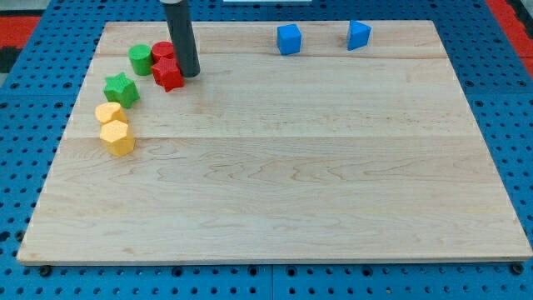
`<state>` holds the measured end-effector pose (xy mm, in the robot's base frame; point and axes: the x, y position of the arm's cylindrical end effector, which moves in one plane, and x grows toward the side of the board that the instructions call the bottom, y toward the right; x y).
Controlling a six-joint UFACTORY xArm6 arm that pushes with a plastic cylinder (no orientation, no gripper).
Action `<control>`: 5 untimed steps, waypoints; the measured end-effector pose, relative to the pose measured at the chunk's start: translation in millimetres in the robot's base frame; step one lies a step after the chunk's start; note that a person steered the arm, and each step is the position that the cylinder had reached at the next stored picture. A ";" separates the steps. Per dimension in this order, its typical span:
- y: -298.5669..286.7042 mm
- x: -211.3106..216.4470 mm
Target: Move the blue cube top right to the green circle
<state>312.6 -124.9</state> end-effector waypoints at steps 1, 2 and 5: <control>-20.9 3.0; -36.5 -8.8; -35.9 -44.7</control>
